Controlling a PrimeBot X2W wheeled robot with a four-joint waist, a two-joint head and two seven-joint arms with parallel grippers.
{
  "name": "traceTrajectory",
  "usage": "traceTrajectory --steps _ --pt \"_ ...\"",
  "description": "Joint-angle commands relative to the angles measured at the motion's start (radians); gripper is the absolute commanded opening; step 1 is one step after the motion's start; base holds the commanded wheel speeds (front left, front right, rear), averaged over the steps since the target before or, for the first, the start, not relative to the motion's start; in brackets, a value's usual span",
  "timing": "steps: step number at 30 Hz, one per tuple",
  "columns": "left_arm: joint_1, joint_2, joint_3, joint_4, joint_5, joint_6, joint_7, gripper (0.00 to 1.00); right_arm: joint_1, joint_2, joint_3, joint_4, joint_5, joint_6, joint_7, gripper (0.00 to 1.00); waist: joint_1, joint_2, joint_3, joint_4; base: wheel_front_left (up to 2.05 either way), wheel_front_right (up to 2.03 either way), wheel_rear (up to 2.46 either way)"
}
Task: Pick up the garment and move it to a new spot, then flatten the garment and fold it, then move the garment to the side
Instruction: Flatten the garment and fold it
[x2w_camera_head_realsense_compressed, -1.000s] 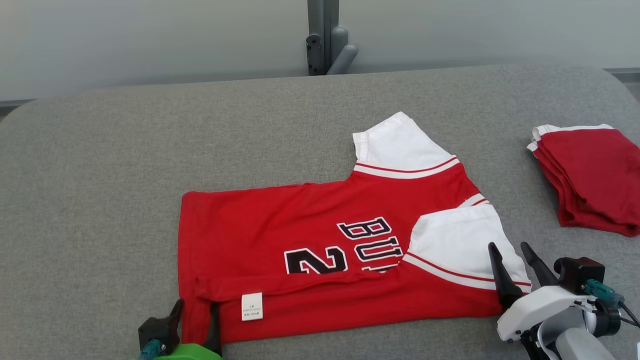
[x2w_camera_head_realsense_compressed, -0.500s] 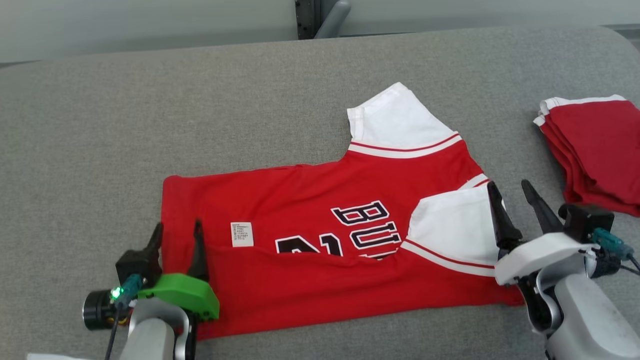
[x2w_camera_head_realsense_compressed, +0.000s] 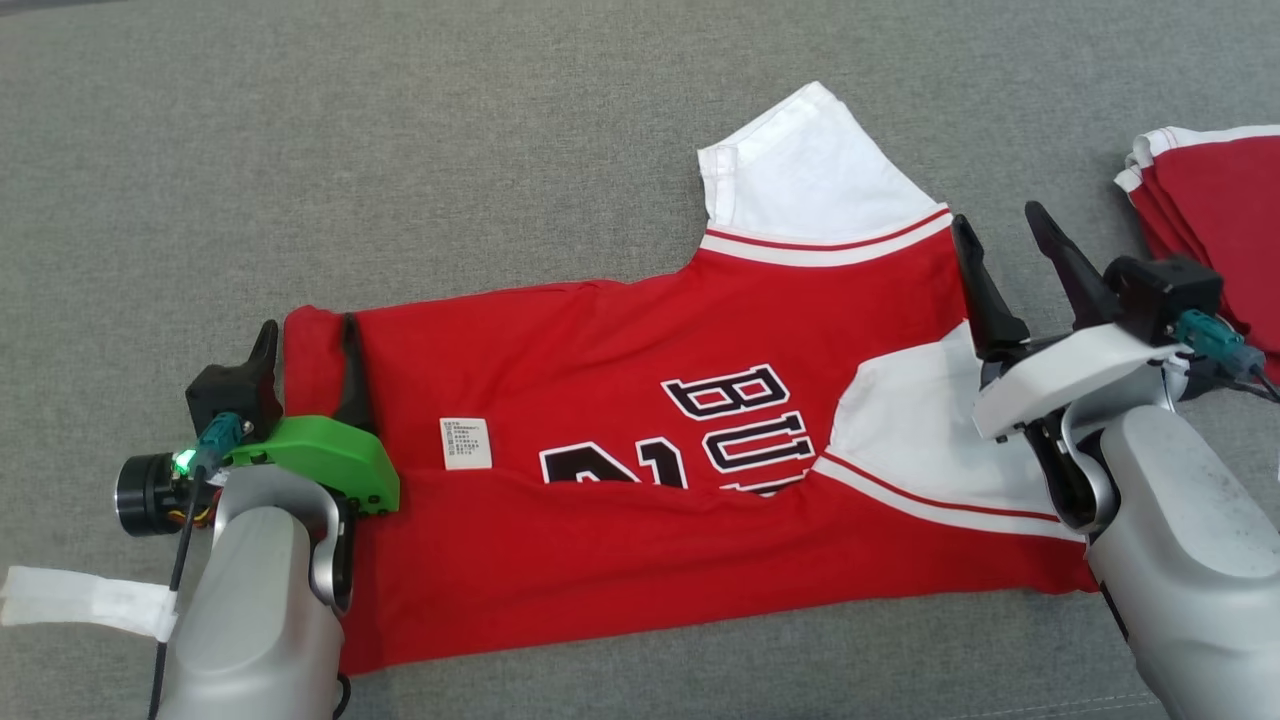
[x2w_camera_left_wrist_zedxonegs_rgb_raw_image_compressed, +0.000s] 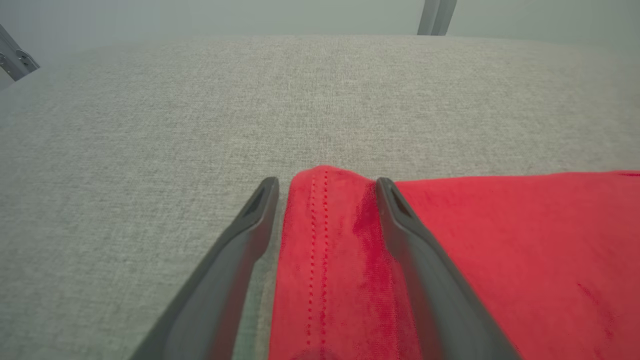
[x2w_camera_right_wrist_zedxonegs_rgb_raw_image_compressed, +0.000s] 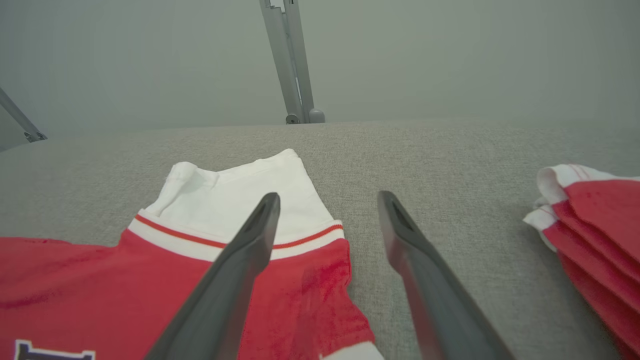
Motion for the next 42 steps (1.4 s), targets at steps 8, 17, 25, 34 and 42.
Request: traceTrajectory --steps 8,17,25,34,42 --pt "-0.069 0.009 0.009 0.053 0.003 -0.028 0.0 0.0 -0.158 -0.044 0.111 0.111 0.037 -0.001 0.013 1.0 0.0 0.0 0.027 0.026 0.0 0.0 0.0" --pt "-0.115 -0.006 -0.029 0.039 0.001 -0.051 0.0 0.0 -0.388 -0.071 0.211 0.275 0.063 -0.001 0.124 1.0 0.0 0.0 0.078 0.096 0.0 0.0 0.0" --pt "-0.131 -0.011 -0.104 -0.009 -0.047 -0.054 0.0 0.0 -0.502 -0.064 0.265 0.429 0.083 -0.001 0.165 1.0 0.0 0.0 0.101 0.152 0.0 0.0 0.0" --pt "-0.146 -0.011 -0.237 -0.053 -0.135 -0.023 0.0 0.0 -0.584 -0.069 0.317 0.582 0.107 -0.001 0.273 1.0 0.0 0.0 0.128 0.207 0.0 0.0 0.0" --pt "-0.164 -0.011 -0.272 -0.05 -0.16 0.005 0.0 0.0 -0.621 -0.087 0.339 0.646 0.103 -0.001 0.223 0.0 0.0 0.0 0.122 0.205 0.0 0.0 0.0"
